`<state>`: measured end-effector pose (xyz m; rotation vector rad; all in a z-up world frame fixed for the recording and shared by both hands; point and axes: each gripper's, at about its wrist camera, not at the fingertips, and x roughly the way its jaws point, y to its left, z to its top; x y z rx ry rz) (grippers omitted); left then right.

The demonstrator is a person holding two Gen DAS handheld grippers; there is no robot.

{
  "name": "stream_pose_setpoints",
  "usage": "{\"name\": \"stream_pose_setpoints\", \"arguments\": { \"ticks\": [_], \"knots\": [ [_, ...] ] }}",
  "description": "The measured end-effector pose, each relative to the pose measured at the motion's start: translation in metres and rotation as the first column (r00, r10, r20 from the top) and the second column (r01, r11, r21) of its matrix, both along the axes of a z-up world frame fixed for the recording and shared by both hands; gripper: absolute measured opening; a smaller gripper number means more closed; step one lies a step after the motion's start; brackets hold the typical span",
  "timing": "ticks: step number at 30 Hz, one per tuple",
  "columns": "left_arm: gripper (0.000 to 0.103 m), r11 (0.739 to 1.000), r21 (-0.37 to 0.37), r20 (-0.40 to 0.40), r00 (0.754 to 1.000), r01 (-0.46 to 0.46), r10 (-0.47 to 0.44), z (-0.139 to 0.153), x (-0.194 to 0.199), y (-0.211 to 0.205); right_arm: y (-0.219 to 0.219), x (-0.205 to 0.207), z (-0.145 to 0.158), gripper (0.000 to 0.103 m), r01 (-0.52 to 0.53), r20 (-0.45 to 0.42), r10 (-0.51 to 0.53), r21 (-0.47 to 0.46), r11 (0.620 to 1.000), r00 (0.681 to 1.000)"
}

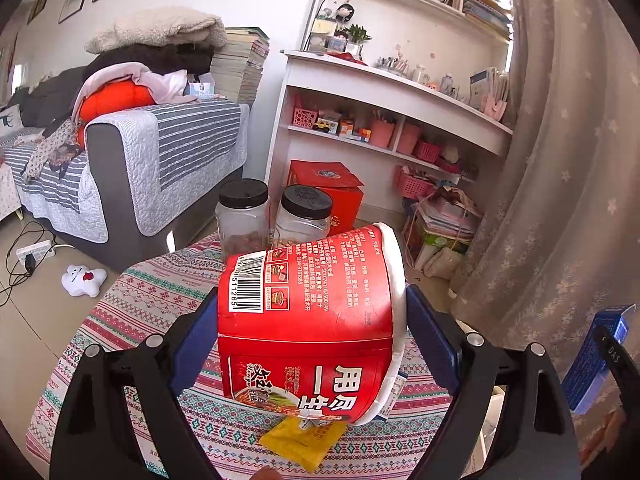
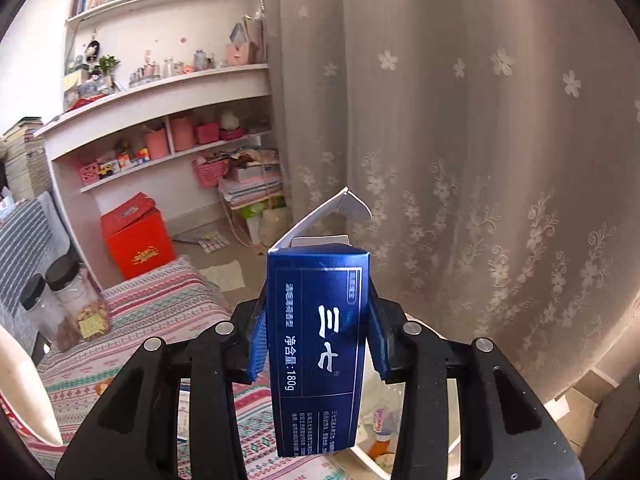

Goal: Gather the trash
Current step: 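Carry the blue box into the white bin and open the right gripper while the left holds the cup, then lower the red noodle cup into the white bin and open the left gripper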

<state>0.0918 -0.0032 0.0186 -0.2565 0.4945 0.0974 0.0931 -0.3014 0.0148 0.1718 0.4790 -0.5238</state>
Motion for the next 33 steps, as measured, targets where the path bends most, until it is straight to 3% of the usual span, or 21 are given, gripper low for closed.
{"name": "stream_pose_setpoints", "arguments": {
  "ticks": [3,6,10,21,33],
  "knots": [
    [0.086,1.0,0.007,-0.001,1.0,0.012,-0.012,-0.002,0.0,-0.009,-0.02,0.002,-0.008,0.041,0.054,-0.053,-0.053,0.014,0.998,0.997],
    [0.086,1.0,0.014,-0.004,1.0,0.022,-0.022,-0.004,0.001,-0.017,-0.035,-0.001,-0.014,0.074,0.09,-0.072,-0.087,0.039,0.995,0.994],
    [0.086,0.998,0.023,-0.012,0.999,0.051,-0.051,-0.007,0.004,-0.031,-0.048,-0.015,-0.006,0.097,0.142,-0.016,-0.141,0.017,0.99,0.99],
    [0.086,0.972,0.018,0.0,0.972,0.233,-0.233,0.003,0.01,-0.119,-0.111,-0.048,0.013,0.096,0.266,0.064,-0.272,0.084,0.96,0.96],
    [0.086,0.874,-0.014,-0.01,0.874,0.486,-0.486,0.02,0.019,-0.275,-0.189,-0.083,0.009,0.096,0.409,0.072,-0.432,0.215,0.887,0.899]
  ]
}}
